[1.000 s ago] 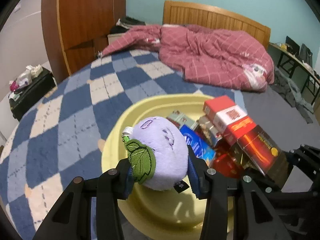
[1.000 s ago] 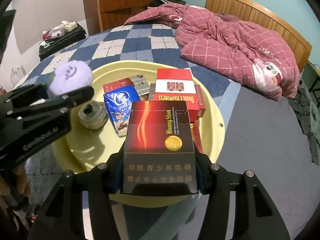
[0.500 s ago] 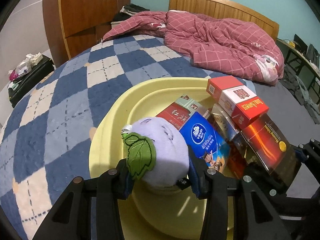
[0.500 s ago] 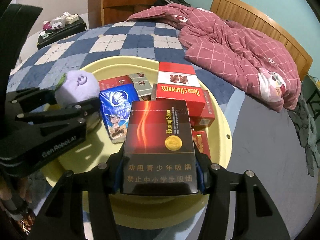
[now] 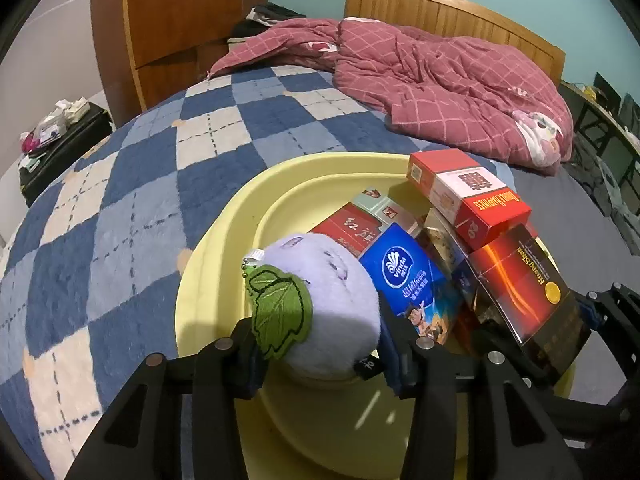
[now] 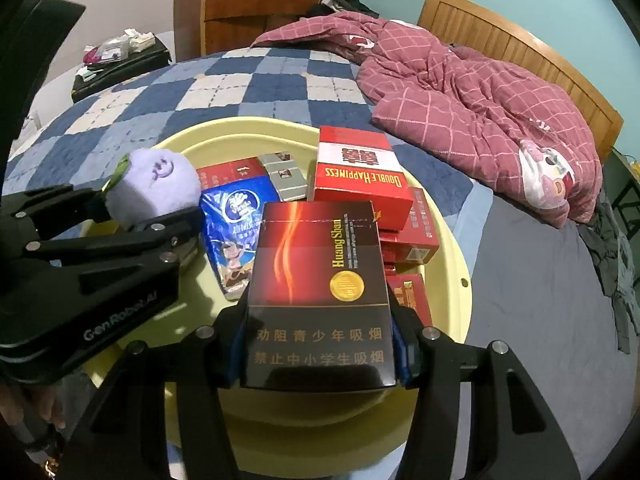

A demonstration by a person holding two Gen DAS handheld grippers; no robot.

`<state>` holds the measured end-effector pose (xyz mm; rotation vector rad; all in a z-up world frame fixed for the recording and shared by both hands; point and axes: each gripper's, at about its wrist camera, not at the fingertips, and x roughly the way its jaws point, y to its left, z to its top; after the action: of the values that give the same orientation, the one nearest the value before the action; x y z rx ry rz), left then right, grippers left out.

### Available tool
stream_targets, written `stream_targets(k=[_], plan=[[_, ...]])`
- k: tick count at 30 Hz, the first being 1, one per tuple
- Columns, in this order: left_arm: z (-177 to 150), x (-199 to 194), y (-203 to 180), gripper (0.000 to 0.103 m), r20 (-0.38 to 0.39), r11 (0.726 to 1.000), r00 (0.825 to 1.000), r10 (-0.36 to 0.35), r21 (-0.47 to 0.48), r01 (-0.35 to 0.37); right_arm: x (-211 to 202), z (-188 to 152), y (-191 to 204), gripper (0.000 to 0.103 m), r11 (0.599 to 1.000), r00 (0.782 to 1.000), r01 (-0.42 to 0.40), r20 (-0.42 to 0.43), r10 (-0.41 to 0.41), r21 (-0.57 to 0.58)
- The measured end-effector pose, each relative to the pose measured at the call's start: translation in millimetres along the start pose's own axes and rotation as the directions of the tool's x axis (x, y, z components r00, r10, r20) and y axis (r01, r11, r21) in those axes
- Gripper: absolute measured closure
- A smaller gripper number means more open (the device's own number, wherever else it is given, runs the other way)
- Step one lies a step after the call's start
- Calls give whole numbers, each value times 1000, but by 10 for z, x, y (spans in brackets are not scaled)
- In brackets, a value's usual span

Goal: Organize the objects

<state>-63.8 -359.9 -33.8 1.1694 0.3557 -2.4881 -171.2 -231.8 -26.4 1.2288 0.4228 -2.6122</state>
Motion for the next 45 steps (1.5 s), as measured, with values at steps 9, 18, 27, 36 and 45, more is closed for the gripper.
stream_targets(k=[9, 18, 27, 36, 45], plan=[[15, -33, -10, 45, -15, 1000, 1000, -10, -9, 10, -36, -24, 17, 31, 1000, 999, -8, 33, 7, 14], [55, -589, -146, 8, 89, 1000, 996, -11, -4, 11, -592, -143, -212, 0, 994, 992, -47, 118, 35, 103], [-189, -1016, -459, 0, 115, 1000, 993, -27, 6, 26, -1007, -582, -645, 0, 990, 996, 6, 89, -19, 139], [-954, -1575, -897, 0, 176, 997, 984, 36, 59, -47, -1480, -1209, -865, 0, 982, 987, -111, 129, 92, 153], [-1489, -1870, -1029, 0, 255, 995, 963, 93, -46, -84, -1632, -1394, -842, 0, 981, 960, -147, 256, 112, 126]])
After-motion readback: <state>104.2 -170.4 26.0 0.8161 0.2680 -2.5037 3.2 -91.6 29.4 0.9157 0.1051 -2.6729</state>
